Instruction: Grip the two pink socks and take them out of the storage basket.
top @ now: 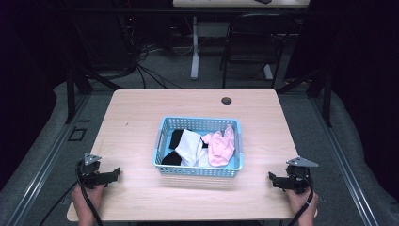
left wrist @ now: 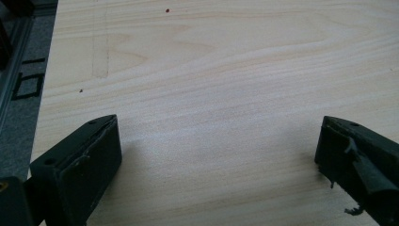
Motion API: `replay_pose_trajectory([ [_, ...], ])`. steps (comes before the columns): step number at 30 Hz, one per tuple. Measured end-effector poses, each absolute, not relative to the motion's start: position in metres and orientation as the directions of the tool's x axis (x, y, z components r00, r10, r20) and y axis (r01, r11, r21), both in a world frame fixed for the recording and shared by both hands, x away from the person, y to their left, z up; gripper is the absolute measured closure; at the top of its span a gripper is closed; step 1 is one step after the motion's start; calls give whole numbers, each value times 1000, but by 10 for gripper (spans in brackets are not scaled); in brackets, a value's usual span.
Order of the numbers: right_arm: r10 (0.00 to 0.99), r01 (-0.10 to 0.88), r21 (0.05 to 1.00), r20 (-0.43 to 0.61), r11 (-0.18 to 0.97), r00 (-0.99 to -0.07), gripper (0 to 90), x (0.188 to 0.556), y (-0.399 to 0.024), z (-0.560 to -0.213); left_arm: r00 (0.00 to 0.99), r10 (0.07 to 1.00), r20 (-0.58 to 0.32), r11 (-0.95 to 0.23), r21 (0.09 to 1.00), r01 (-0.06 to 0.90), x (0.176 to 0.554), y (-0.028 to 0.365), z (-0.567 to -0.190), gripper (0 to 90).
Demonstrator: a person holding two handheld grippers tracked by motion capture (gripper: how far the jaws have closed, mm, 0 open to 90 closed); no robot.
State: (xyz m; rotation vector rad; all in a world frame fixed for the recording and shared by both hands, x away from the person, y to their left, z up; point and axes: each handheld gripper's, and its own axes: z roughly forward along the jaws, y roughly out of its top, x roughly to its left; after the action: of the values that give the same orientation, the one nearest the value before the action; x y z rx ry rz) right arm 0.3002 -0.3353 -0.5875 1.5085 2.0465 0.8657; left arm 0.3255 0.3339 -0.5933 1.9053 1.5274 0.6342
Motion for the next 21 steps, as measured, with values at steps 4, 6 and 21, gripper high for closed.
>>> replay_pose_trajectory([
  [4,955,670,714,7,203,-298,69,300,-335,-587,220,975,-5,-151,714,684,325,334,-593,10],
  [6,955,670,714,6,204,-297,69,300,-335,-587,220,975,-4,-151,714,683,325,334,-593,10],
  [21,954,668,715,7,204,-298,103,300,-336,-587,221,975,-5,-151,714,684,325,334,-593,10],
])
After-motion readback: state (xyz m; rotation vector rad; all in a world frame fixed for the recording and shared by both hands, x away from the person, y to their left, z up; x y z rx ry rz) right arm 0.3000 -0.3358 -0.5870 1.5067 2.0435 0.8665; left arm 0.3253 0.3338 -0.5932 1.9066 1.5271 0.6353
